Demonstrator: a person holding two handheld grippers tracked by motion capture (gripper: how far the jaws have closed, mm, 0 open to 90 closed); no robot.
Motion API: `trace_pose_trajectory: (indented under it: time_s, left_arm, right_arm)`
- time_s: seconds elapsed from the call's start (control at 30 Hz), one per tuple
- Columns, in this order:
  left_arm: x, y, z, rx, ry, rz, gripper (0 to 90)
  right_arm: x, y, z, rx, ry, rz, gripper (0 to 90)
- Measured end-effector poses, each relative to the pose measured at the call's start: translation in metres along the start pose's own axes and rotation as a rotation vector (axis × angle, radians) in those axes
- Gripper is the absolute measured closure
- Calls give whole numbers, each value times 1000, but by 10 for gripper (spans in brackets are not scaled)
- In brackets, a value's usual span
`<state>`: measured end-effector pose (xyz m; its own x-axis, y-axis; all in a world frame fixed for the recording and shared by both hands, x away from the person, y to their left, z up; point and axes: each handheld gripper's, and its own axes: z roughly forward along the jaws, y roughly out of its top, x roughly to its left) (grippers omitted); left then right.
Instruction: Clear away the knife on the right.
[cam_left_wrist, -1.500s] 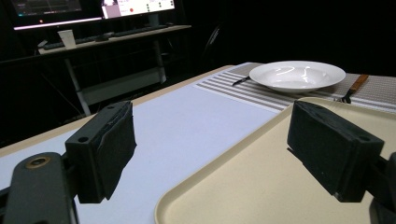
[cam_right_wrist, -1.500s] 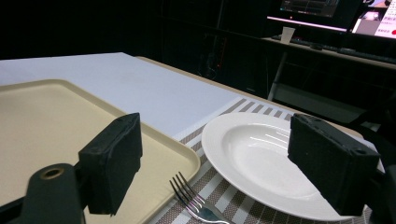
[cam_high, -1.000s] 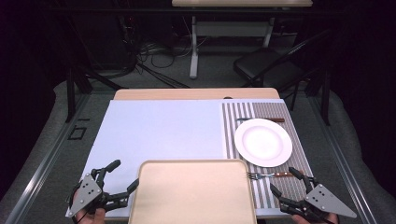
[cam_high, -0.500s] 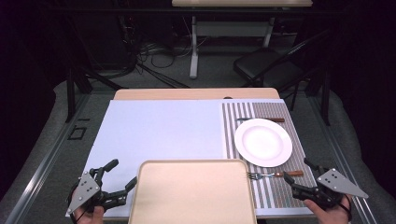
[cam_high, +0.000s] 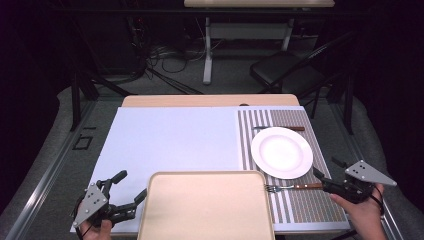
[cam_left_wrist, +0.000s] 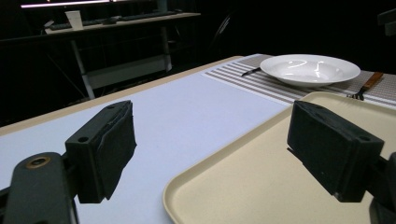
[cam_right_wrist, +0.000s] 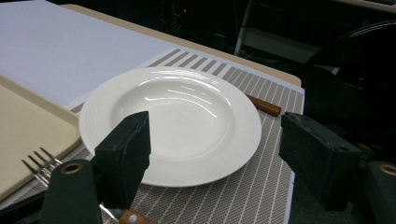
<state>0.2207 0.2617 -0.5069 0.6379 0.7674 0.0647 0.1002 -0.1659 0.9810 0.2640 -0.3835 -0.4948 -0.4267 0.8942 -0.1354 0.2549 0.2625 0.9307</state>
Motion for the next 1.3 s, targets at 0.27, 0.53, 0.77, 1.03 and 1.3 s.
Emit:
trace_pose_trajectory:
  time_s: [0.27, 0.53, 0.77, 1.03, 1.3]
  left_arm:
    - [0, 0, 0, 1, 2, 0, 155]
    - [1, -1, 1, 3, 1, -3, 155]
    - [2, -1, 1, 5, 3, -5, 155]
    - [5, -2, 1, 7, 13, -9, 155]
    - [7, -3, 2, 16, 22, -9, 155]
  right_arm:
    - [-15, 2, 12, 0, 12, 17, 280]
    - [-21, 3, 27, -15, 39, 35, 279]
    - [-23, 1, 47, 16, 64, 33, 280]
    - [-28, 3, 68, 50, 80, 10, 280]
    - [-41, 16, 98, 65, 87, 7, 269]
